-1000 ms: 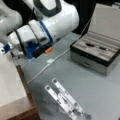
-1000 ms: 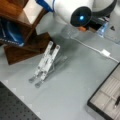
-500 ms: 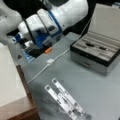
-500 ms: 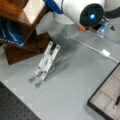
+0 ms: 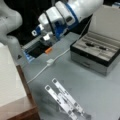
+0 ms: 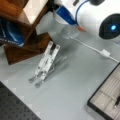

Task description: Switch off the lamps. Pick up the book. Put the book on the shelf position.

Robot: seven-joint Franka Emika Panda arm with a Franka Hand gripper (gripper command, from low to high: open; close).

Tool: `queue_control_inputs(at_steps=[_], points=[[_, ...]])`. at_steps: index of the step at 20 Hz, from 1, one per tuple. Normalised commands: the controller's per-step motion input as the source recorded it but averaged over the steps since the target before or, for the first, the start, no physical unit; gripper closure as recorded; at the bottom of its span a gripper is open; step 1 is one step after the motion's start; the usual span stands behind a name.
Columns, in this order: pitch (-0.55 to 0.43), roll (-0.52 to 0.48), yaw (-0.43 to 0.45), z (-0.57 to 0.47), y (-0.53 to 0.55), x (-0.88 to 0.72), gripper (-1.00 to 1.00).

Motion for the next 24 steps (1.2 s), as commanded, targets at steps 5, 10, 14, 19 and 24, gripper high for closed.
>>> queue_control_inputs(at_steps=[5,10,14,19,24], points=[[-0.342,0.609,-0.216,-0.13,0.17,0.28,-1.00],[-0.474,0.713,-0.064,-0.13,-0.04,0.12,-1.00],[-0.513,0.619,0.051,-0.17,-0.10,-0.15,-1.00],[-0.484,0.629,0.086,-0.13,-0.07,-0.38,-1.00],[-0.426,0.430,0.088,-0.18,-0.06,-0.42,-1.00]])
